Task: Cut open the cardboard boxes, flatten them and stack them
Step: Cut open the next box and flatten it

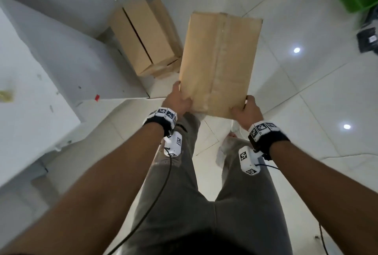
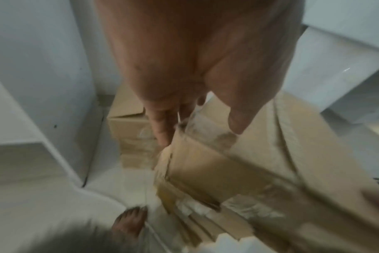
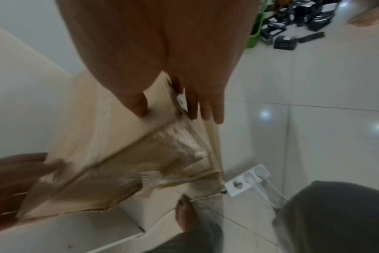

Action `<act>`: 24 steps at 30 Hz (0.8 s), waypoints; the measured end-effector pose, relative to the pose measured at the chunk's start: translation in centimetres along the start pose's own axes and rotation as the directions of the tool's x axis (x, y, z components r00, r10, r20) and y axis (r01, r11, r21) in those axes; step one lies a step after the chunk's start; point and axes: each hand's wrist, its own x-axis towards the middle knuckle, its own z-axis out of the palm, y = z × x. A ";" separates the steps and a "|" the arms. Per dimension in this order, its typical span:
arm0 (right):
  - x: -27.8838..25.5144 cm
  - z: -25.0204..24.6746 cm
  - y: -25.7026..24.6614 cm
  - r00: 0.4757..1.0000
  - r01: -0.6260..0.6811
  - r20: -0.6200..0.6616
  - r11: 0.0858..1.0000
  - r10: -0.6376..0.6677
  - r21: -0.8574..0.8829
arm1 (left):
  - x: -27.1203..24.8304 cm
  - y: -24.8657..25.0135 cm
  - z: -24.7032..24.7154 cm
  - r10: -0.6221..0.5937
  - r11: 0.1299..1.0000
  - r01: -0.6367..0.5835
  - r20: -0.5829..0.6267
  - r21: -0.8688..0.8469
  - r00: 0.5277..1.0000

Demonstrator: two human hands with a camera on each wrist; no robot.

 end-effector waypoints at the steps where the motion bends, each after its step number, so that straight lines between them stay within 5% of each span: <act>1: -1.0 -0.9 -0.6 0.995 0.073 -0.072 0.996 -0.069 0.053 | -1.2 0.7 -0.6 0.042 0.998 -0.044 -0.060 -0.047 0.997; 6: -8.2 -8.0 -6.5 0.873 0.453 -0.313 0.859 -0.373 0.238 | -10.0 6.9 -8.1 0.230 0.931 -0.277 -0.209 -0.236 0.950; 14: -21.3 -18.1 -24.4 0.621 0.783 -0.330 0.585 -0.711 0.212 | -27.1 10.7 -22.0 0.449 0.693 -0.623 -0.459 -0.362 0.767; 19: -29.8 -15.7 -34.5 0.477 0.879 -0.288 0.462 -0.831 0.122 | -36.1 5.5 -27.0 0.439 0.729 -0.646 -0.569 -0.228 0.696; 24: -39.1 -6.0 -42.6 0.304 0.949 -0.191 0.279 -0.933 0.146 | -41.4 -4.8 -30.7 0.227 0.709 -0.680 -0.853 -0.186 0.470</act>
